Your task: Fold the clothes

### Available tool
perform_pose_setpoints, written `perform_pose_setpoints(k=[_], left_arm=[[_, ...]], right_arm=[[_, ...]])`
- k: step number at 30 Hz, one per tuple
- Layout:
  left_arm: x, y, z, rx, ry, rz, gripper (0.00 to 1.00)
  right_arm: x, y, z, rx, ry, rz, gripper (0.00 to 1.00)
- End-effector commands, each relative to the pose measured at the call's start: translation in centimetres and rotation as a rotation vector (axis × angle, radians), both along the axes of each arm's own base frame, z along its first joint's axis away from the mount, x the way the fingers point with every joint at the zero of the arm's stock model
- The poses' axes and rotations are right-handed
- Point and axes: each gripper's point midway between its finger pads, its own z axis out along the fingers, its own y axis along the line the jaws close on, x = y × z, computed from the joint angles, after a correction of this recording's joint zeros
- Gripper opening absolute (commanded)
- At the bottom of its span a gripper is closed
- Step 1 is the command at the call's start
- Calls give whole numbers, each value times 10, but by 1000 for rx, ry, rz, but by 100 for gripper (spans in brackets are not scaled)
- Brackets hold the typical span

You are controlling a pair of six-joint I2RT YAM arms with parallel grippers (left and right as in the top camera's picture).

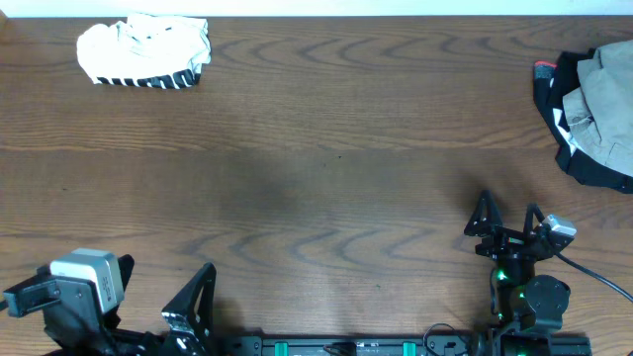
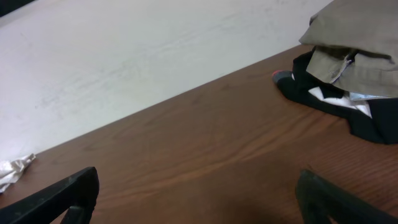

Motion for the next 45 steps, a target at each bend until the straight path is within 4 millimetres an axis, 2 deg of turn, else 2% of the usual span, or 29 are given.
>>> perform_pose_setpoints(k=[1, 6, 11, 17, 22, 26, 34, 45], left_arm=[[-6, -3, -16, -41, 51, 4, 98], [14, 2, -20, -70, -63, 31, 98], [49, 13, -47, -180, -134, 90, 98], [85, 33, -105, -346, -140, 242, 98], [96, 62, -170, -493, -74, 498, 98], [110, 66, -198, -485, -116, 511, 98], [142, 57, -244, -310, -234, 368, 98], [148, 57, -282, -118, -327, 301, 98]], right_arm=[[0, 1, -1, 1, 1, 5, 99], [0, 1, -1, 1, 2, 5, 99], [0, 1, -1, 1, 1, 5, 99], [0, 1, -1, 1, 2, 5, 99], [0, 1, -1, 1, 2, 5, 99], [0, 1, -1, 1, 2, 5, 99], [0, 1, -1, 1, 2, 5, 99], [0, 1, -1, 1, 2, 5, 99]])
